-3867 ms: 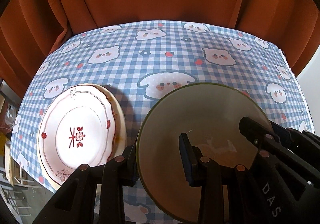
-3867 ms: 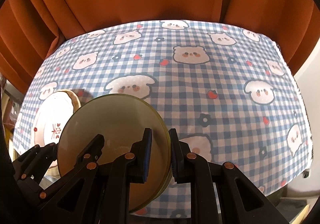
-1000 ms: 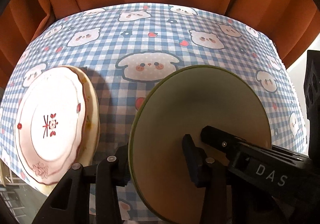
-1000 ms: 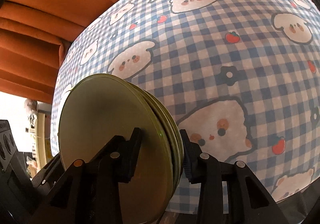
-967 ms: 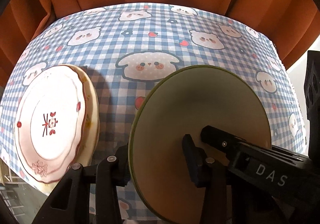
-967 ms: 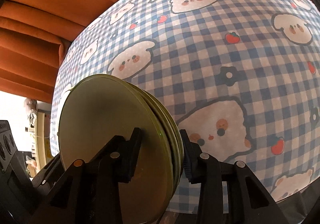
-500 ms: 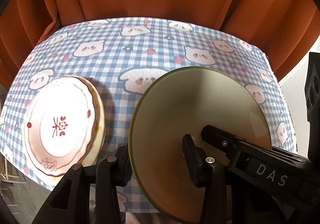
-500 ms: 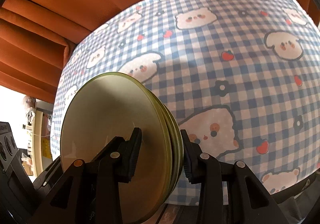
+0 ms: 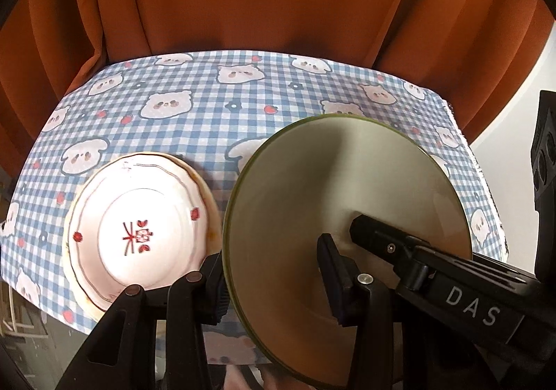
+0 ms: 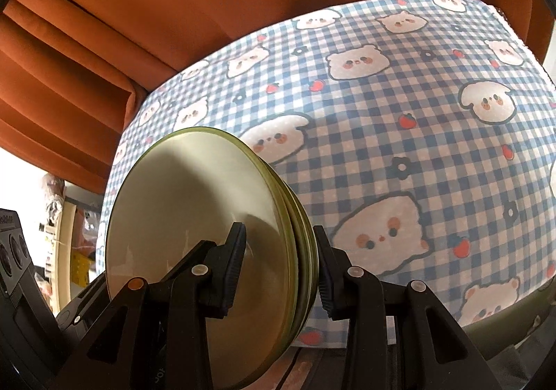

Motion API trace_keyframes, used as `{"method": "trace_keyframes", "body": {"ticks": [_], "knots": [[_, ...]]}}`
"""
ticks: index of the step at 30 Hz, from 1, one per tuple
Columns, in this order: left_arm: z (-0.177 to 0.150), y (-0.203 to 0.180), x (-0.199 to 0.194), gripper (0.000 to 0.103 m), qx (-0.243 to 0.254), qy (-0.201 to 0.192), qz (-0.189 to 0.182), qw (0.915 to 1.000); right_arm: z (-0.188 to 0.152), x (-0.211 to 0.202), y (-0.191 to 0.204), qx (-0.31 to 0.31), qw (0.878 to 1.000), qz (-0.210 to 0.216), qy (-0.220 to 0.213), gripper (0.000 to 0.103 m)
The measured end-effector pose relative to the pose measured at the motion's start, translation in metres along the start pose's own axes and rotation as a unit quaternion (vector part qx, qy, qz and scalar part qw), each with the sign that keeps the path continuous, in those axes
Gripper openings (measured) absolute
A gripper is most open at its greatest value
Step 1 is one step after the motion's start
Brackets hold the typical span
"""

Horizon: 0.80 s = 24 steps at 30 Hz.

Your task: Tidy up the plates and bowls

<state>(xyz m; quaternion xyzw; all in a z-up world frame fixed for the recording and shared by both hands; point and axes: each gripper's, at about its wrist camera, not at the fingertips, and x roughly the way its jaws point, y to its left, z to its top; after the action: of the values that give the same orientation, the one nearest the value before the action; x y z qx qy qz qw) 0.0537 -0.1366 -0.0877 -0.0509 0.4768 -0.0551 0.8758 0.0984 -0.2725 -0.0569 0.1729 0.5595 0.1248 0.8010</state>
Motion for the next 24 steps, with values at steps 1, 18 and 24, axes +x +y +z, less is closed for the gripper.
{"method": "trace_keyframes", "body": {"ticks": [1,18,24], "knots": [[0.0,0.005,-0.002,0.043,0.002,-0.001,-0.004,1.0,-0.002,-0.001,0.005,0.0,1.0,-0.003,-0.002,0.041],[0.012,0.102,-0.023,0.043,0.026,-0.009,-0.02,0.9994,-0.015,0.025,0.101,0.014,0.999,-0.018,-0.028,0.041],[0.013,0.139,-0.024,0.043,0.03,-0.004,-0.017,0.9994,-0.02,0.046,0.134,0.018,0.999,-0.015,-0.025,0.041]]}}
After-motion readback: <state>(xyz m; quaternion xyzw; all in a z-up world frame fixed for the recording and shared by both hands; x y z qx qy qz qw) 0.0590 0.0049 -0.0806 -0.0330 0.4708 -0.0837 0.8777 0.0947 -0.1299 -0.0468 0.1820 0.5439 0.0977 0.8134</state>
